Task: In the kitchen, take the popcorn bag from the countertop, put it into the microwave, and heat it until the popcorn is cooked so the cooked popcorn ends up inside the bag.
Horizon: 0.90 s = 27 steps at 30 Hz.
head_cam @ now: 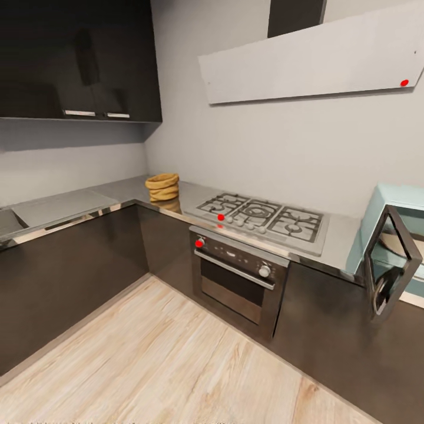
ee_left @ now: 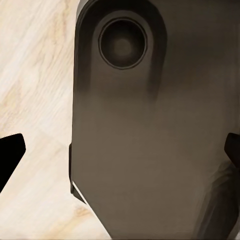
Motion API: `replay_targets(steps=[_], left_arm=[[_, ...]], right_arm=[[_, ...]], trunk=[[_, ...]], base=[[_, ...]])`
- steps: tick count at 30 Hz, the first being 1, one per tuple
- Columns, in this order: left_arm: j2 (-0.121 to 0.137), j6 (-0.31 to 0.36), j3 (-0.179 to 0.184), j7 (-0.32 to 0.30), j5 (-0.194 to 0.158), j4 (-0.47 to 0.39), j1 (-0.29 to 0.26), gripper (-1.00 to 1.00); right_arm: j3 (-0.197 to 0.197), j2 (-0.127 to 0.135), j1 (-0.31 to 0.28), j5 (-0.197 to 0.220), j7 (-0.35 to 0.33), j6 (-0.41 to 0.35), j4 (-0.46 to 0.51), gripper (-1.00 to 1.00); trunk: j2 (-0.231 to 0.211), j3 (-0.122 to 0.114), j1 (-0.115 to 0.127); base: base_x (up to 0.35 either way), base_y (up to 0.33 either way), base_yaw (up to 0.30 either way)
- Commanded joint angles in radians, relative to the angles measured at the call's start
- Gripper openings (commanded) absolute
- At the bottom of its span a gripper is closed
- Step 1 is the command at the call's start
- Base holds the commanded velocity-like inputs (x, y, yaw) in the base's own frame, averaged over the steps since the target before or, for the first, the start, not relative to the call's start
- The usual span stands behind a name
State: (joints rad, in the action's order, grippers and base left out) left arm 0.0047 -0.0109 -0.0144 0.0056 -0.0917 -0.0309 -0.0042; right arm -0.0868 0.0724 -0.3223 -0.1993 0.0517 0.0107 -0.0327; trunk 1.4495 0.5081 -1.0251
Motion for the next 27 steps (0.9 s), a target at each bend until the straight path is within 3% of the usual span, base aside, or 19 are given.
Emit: replay_targets(steps=[1, 17, 27], left_arm=[[0.0, -0.001, 0.0, 0.001, -0.01, 0.0, 0.0, 1.0], [0.001, 0.0, 0.002, -0.001, -0.01, 0.0, 0.0, 1.0], [0.003, 0.011, 0.003, -0.01, -0.01, 0.0, 0.0, 1.0]], right_arm=[[-0.008, -0.001, -0.001, -0.011, 0.003, 0.001, -0.003, 1.0], [-0.008, 0.001, -0.001, -0.009, 0.005, 0.001, -0.002, 1.0], [-0.008, 0.004, -0.001, -0.011, 0.011, 0.002, -0.001, 1.0]], trunk=[[0.001, 0.002, 0.0], [0.001, 0.021, 0.0], [0.001, 0.021, 0.0]], base=[[0.0, 0.0, 0.147], [0.001, 0.002, 0.12], [0.205, 0.226, 0.001]])
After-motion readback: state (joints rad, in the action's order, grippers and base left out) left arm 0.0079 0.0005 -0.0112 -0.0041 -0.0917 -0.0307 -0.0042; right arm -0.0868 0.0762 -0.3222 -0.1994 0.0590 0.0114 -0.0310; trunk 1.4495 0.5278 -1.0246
